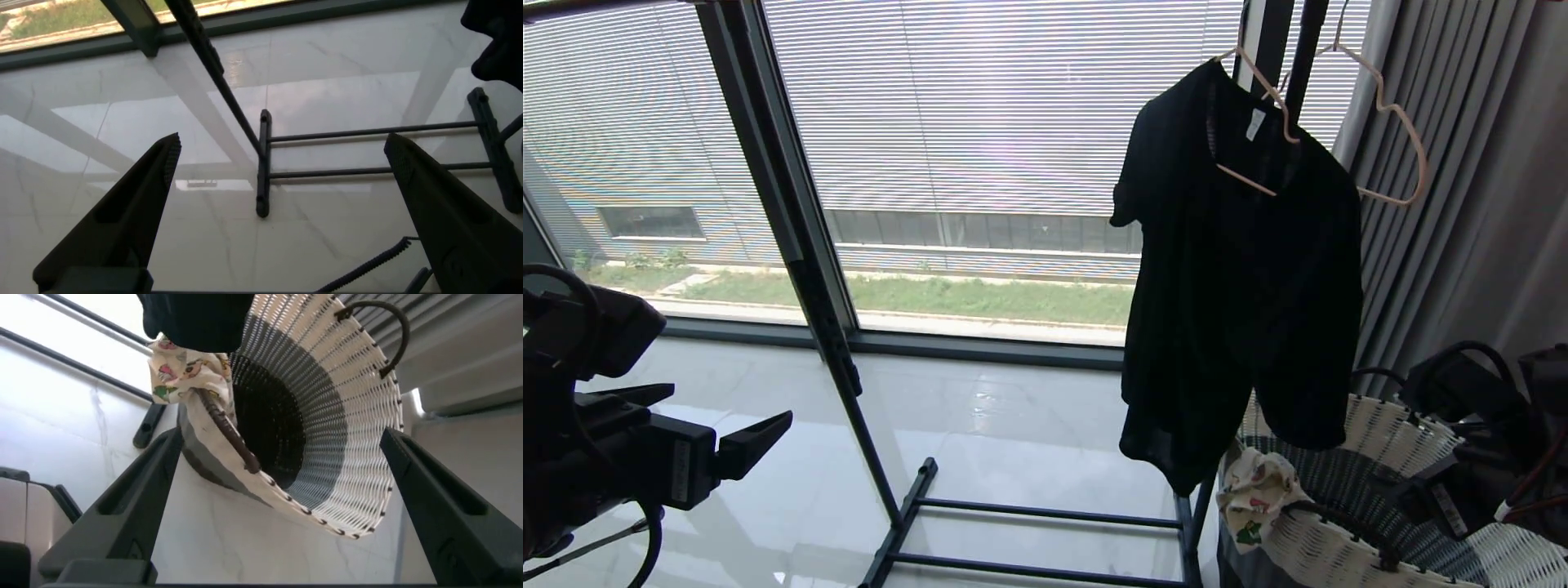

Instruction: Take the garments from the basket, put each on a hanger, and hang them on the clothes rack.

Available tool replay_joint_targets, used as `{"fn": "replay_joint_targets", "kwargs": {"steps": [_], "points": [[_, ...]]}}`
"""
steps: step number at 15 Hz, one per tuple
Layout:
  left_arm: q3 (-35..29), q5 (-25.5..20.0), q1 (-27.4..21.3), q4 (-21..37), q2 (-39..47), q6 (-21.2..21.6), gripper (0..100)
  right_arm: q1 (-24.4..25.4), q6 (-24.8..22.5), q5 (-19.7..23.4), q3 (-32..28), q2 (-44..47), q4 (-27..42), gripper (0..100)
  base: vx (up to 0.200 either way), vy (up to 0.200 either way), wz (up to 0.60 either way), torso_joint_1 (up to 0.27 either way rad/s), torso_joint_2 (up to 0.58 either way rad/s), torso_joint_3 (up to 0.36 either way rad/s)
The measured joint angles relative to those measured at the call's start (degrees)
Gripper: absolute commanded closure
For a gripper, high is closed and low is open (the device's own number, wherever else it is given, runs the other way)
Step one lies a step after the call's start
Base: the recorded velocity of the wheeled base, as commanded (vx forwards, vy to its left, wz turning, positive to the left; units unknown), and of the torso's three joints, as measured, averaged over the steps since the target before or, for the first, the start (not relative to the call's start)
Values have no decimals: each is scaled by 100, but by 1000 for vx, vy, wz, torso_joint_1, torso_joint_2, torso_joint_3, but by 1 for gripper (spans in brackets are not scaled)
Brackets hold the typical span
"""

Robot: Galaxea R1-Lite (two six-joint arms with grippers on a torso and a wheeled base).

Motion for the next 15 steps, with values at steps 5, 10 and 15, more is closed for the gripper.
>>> {"fn": "replay_joint_targets", "kwargs": {"steps": [5, 10, 15], "points": [[-160, 4, 4, 11, 127, -2, 0, 336, 13, 26, 1702, 483, -2130, 0, 40, 0, 0, 0, 0, 0], [-176, 6, 33, 11, 260, -44, 0, 745, -132, 15, 2525, 2009, -4079, 0, 0, 0, 0, 0, 0, 0], [-167, 4, 108, 10, 295, -66, 0, 789, -896, -238, 1966, 3517, -5051, 0, 0, 0, 0, 0, 0, 0]]}}
